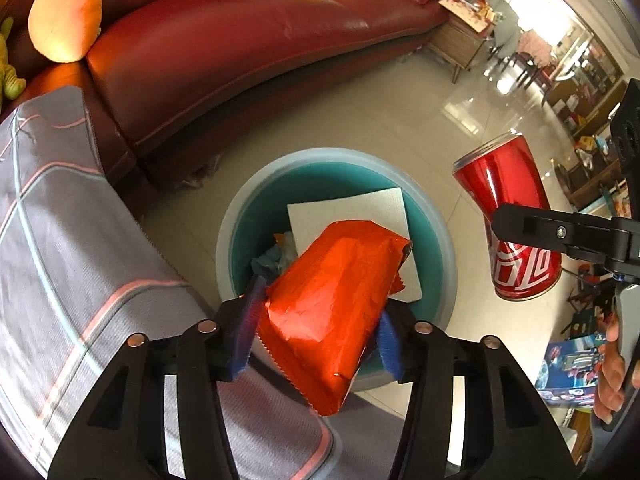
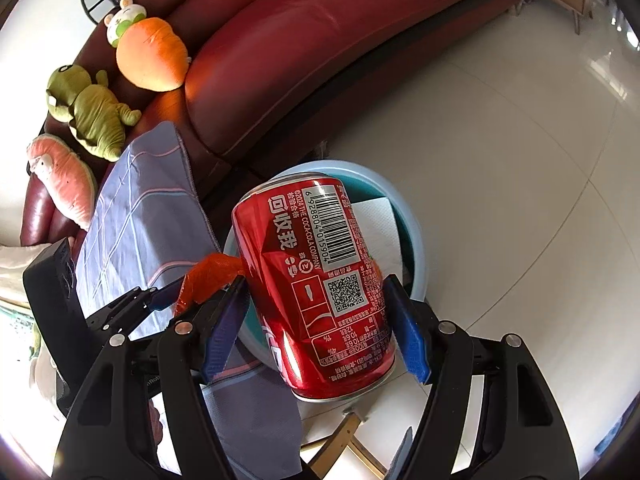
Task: Collect trash
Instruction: 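Open the left gripper to drop the snack bag while the right gripper releases the can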
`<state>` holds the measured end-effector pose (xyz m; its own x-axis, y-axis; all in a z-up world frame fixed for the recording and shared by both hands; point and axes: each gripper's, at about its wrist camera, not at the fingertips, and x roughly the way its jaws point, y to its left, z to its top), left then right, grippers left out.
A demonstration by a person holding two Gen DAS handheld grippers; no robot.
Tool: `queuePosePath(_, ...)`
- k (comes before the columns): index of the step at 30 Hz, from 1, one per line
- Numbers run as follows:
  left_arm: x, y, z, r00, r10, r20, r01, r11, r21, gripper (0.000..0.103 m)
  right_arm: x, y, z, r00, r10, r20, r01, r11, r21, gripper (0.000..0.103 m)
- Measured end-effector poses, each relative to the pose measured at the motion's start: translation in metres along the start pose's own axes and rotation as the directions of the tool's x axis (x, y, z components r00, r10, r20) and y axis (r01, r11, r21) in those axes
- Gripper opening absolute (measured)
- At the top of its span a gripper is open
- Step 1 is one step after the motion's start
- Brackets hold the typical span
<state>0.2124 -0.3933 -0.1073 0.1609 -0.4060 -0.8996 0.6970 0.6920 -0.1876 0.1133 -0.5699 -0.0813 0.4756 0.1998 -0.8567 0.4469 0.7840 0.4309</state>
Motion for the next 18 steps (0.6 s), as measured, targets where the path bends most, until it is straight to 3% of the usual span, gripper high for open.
queuePosePath(6,0.005,-0.003,0.008,1.000,0.028,0.004,-0.028,1.000,0.012,0.080,0.002,-0.004,0.002,1.000,-0.009,-0.005,0.009,1.000,0.009,0.065)
queuePosePath(12,-0.001,0.004,0.005,0.999,0.039,0.015,-0.039,0.999,0.000,0.090,0.005,0.002,0.003,1.000,-0.008,-0.010,0.008,1.000,-0.003,0.065)
queuePosePath(18,-0.014,0.014,-0.008,0.997,0.067,0.028,-0.067,0.998,-0.014,0.091,0.017,0.015,0.002,0.999,-0.010,-0.042,0.008,0.999,-0.044,0.066)
